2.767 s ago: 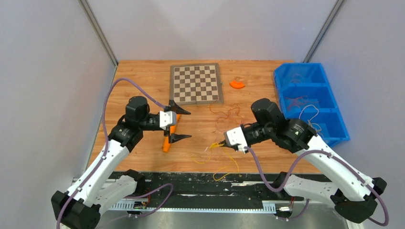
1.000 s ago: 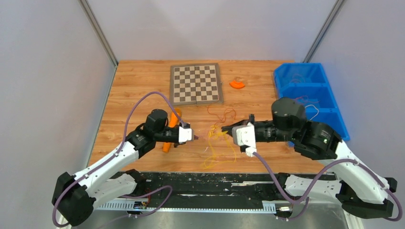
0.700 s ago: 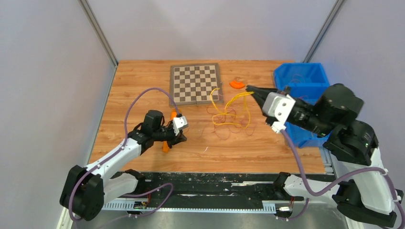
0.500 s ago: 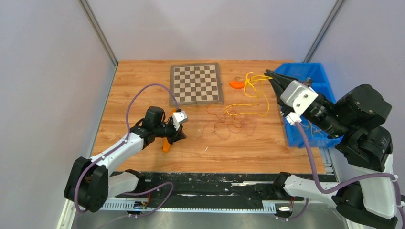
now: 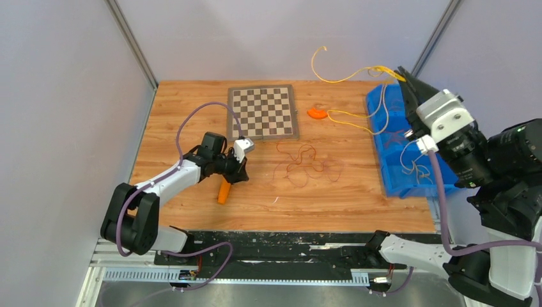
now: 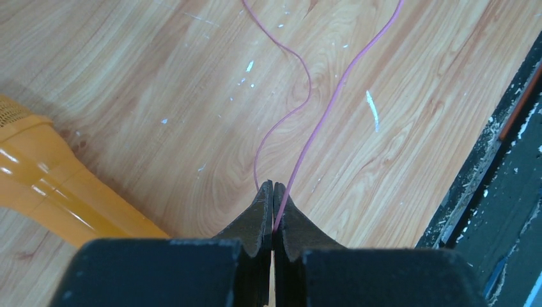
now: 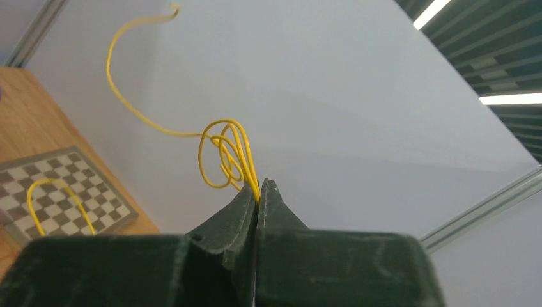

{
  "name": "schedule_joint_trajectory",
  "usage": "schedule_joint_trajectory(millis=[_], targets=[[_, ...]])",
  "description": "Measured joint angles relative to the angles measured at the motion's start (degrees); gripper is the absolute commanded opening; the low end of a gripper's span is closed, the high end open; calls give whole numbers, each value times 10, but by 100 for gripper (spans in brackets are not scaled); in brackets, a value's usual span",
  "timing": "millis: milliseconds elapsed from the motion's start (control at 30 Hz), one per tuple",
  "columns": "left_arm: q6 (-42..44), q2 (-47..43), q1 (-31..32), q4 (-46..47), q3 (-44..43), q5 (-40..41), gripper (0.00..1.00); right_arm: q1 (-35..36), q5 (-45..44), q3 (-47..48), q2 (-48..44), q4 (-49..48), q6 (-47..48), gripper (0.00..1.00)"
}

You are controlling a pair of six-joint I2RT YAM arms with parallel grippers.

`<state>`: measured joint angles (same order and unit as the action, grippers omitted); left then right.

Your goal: Untangle the cables

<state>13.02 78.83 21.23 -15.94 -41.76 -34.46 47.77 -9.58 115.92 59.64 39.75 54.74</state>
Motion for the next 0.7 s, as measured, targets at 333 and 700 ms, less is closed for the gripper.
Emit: schedule_joint_trajectory(millis=[333,700], targets=[[-13,-19,1,-24,-57,-31,57,-94,53,-259,-63,33,-112,0],[63,-150,64,-52,-39,-62,82,-332,250,-327,93,225,-253,0]])
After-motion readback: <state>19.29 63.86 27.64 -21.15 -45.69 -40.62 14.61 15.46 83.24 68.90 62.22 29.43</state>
